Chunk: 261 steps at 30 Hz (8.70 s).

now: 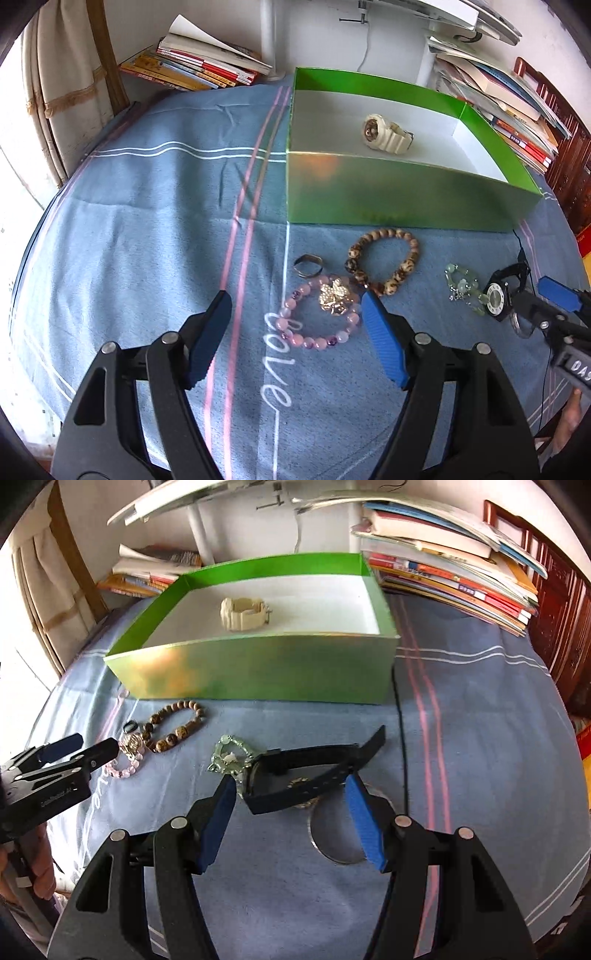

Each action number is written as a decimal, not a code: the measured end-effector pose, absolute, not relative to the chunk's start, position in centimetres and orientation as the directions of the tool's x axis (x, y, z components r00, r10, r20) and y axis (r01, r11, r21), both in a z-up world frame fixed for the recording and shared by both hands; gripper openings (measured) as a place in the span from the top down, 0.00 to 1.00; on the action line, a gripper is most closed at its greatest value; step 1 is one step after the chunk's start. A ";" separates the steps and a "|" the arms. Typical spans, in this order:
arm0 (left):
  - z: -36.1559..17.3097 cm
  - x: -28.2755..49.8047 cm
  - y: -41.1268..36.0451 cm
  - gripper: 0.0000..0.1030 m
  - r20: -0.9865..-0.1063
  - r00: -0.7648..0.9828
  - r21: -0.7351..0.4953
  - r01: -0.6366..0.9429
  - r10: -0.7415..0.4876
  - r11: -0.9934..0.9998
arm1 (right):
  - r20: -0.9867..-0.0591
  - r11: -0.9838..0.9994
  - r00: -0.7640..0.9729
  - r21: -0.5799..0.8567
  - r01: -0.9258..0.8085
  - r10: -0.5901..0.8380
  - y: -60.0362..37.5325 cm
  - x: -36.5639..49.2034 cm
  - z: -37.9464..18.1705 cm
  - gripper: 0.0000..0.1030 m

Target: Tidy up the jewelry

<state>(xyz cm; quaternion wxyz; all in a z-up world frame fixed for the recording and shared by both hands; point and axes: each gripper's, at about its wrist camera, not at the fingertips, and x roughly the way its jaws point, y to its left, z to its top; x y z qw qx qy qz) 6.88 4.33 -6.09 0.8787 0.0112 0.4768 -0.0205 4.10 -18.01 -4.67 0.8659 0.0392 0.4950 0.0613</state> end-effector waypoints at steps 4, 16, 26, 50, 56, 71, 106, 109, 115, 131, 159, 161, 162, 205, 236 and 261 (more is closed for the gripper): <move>-6.2 6.9 4.2 0.27 -0.841 0.539 -0.004 0.054 -0.032 0.999 | -0.868 0.993 0.482 0.099 -0.059 0.116 -17.3 4.7 -5.5 0.41; -6.7 6.5 5.2 0.26 -0.850 0.526 -0.002 0.045 -0.025 0.999 | -0.875 0.995 0.485 0.044 0.089 -0.004 -22.3 4.3 -6.2 0.41; -7.5 6.4 5.7 0.25 -0.860 0.509 -0.006 0.057 -0.034 0.998 | -0.876 0.996 0.483 0.043 0.074 0.002 -21.5 4.9 -7.6 0.35; -7.9 8.3 2.6 0.80 -0.846 0.526 -0.038 0.103 -0.087 0.994 | -0.878 0.999 0.479 0.031 0.037 0.009 -21.8 2.7 -7.1 0.35; -7.0 7.2 3.2 0.81 -0.835 0.544 -0.032 0.102 -0.083 0.994 | -0.888 1.000 0.460 0.024 0.018 0.013 -21.9 1.6 -7.6 0.35; -6.4 4.5 -0.1 0.80 -0.841 0.512 -0.059 0.232 -0.174 0.971 | -0.889 0.988 0.434 0.110 -0.108 0.146 -19.2 0.6 -7.4 0.92; -7.9 3.6 0.6 0.57 -0.849 0.472 -0.086 0.320 -0.238 0.943 | -0.877 0.998 0.477 0.027 -0.057 0.051 -18.5 1.6 -7.7 0.46; -8.5 3.9 -0.4 0.57 -0.854 0.479 -0.051 0.313 -0.204 0.948 | -0.876 0.998 0.481 0.024 -0.050 0.045 -18.5 1.7 -7.7 0.46; -8.7 4.1 -1.3 0.58 -0.851 0.502 -0.003 0.291 -0.155 0.957 | -0.861 0.998 0.506 0.024 -0.059 0.050 -17.9 2.0 -7.7 0.64; -6.2 3.0 0.0 0.78 -0.812 0.558 -0.017 0.274 -0.174 0.962 | -0.813 0.979 0.548 0.131 -0.156 0.196 -18.1 0.3 -3.9 0.96; 4.8 15.4 -0.4 0.78 -0.683 0.718 -0.014 0.172 -0.135 0.985 | -0.677 0.979 0.708 0.130 -0.158 0.204 -17.9 12.8 5.0 0.96; 2.9 17.2 -0.7 0.78 -0.722 0.679 -0.022 0.169 -0.133 0.985 | -0.721 0.976 0.659 0.158 -0.148 0.216 -17.8 14.6 2.9 0.96; 1.8 18.1 -0.8 0.78 -0.744 0.655 -0.027 0.167 -0.131 0.986 | -0.745 0.976 0.630 0.169 -0.139 0.219 -17.7 15.5 1.5 0.96; -8.0 9.4 1.5 0.30 -0.857 0.512 0.008 0.133 -0.062 0.991 | -0.835 0.986 0.533 0.169 0.004 0.140 -21.0 5.0 -5.6 0.42; -8.3 9.4 1.3 0.24 -0.867 0.492 -0.010 0.138 -0.077 0.990 | -0.853 0.988 0.500 0.149 -0.045 0.152 -18.8 5.2 -6.7 0.39; -7.6 8.3 2.5 0.23 -0.860 0.505 -0.012 0.121 -0.072 0.993 | -0.851 0.988 0.504 0.140 -0.059 0.150 -19.5 4.2 -6.1 0.39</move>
